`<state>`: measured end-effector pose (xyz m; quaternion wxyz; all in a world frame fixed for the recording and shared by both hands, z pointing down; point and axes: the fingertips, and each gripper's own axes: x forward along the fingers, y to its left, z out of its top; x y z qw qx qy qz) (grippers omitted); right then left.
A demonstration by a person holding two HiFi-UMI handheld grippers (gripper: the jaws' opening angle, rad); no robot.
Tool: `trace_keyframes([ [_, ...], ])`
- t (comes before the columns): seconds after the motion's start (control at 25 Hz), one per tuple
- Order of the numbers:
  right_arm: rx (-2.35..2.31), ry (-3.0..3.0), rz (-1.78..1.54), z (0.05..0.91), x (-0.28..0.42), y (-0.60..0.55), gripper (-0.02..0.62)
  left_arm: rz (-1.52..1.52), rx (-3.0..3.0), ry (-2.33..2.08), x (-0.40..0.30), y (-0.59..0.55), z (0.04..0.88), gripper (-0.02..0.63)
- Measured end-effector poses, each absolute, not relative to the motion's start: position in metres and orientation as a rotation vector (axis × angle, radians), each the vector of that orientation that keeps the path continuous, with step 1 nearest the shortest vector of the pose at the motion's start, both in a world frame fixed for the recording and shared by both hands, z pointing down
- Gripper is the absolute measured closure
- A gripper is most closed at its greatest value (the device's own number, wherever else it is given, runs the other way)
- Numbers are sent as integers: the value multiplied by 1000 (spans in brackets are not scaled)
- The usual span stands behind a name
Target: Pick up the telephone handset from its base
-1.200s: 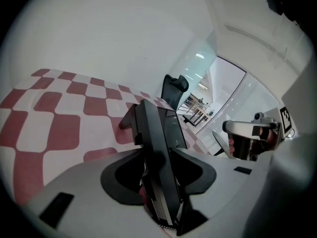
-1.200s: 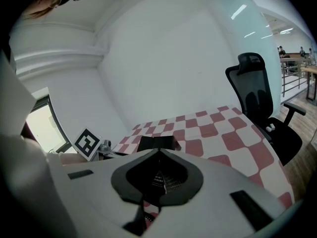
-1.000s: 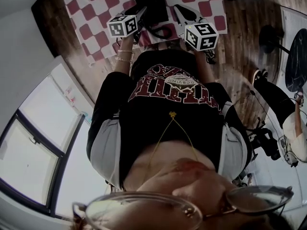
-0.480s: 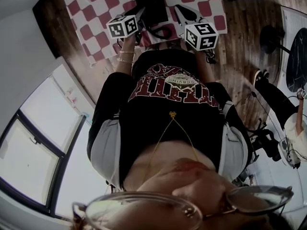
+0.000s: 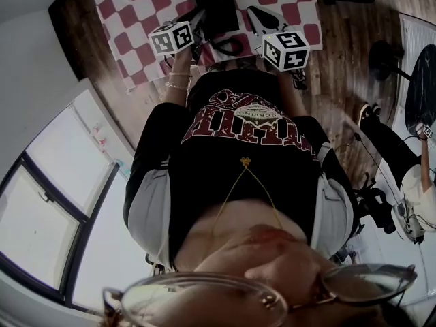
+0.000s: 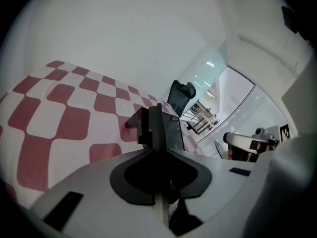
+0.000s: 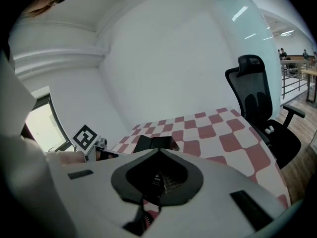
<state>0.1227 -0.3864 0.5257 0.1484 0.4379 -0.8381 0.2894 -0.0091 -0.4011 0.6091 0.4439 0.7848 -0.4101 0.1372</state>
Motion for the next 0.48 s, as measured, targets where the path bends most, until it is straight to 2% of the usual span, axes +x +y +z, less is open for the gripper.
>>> trace_keyframes([
  [0.48,1214,-2425,793,522,116,-389,575,280,1938,-994,-14,-394,602,526],
])
